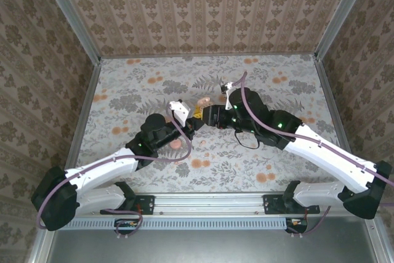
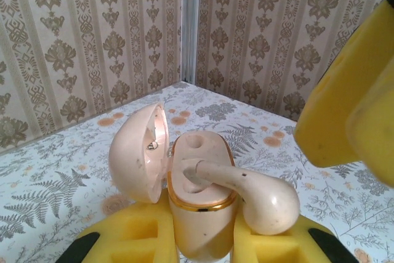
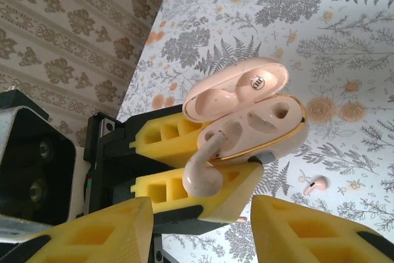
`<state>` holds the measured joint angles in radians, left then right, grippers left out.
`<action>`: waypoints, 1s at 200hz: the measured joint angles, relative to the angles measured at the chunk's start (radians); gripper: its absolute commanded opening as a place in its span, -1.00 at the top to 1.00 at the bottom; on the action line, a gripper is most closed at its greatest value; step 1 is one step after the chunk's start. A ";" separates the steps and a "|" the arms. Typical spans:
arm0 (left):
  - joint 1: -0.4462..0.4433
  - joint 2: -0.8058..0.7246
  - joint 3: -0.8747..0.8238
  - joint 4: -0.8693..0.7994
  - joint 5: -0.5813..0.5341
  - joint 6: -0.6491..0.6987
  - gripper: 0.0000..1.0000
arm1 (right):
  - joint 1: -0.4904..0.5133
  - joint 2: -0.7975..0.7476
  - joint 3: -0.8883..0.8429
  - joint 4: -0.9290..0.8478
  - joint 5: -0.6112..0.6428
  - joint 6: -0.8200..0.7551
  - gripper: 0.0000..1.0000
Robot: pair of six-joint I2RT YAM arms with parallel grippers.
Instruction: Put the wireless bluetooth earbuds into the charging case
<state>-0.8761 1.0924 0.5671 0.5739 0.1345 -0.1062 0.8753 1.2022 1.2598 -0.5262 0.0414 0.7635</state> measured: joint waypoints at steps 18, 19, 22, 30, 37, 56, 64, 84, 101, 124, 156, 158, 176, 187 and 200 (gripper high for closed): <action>0.000 0.000 0.002 -0.010 0.000 0.000 1.00 | 0.000 0.015 0.014 -0.008 -0.005 0.000 0.04; 0.000 0.000 0.002 -0.010 0.000 0.000 1.00 | 0.000 0.016 0.015 -0.009 -0.005 0.000 0.04; 0.000 0.000 0.002 -0.011 0.000 0.000 1.00 | 0.000 0.018 0.017 -0.009 -0.005 0.000 0.04; 0.000 0.000 0.005 -0.014 0.000 0.000 1.00 | 0.000 0.021 0.021 -0.010 -0.005 0.000 0.04; 0.000 0.000 0.005 -0.014 0.000 0.000 1.00 | 0.000 0.023 0.024 -0.010 -0.005 0.000 0.04; 0.001 0.000 0.008 -0.014 0.000 0.000 1.00 | 0.000 0.033 0.035 -0.018 -0.005 0.000 0.04; 0.001 0.000 0.009 -0.014 0.000 0.000 1.00 | 0.000 0.038 0.037 -0.018 -0.006 0.000 0.04; 0.001 0.000 0.010 -0.014 0.000 -0.004 1.00 | 0.000 0.051 0.037 -0.028 -0.006 0.000 0.04; 0.001 0.000 0.010 -0.014 0.000 -0.007 1.00 | 0.000 0.062 0.037 -0.037 -0.005 0.000 0.04; 0.001 0.000 0.010 -0.016 0.000 -0.007 1.00 | 0.000 0.069 0.037 -0.042 -0.005 0.000 0.04; 0.001 0.000 0.010 -0.016 0.001 -0.007 1.00 | 0.000 0.069 0.038 -0.042 -0.005 0.000 0.07; 0.001 0.000 0.010 -0.016 0.001 -0.007 1.00 | 0.000 0.070 0.039 -0.042 -0.005 0.000 0.07; 0.001 0.000 0.010 -0.015 0.001 -0.007 1.00 | 0.000 0.074 0.045 -0.042 -0.005 0.000 0.10; 0.001 0.000 0.010 -0.016 0.002 -0.007 1.00 | 0.000 0.077 0.048 -0.042 -0.005 0.000 0.12; 0.001 0.000 0.010 -0.015 0.003 -0.007 1.00 | 0.000 0.080 0.049 -0.042 -0.005 0.000 0.14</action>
<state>-0.8753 1.0924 0.5766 0.5587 0.1379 -0.1135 0.8753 1.2823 1.3087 -0.5686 0.0364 0.7631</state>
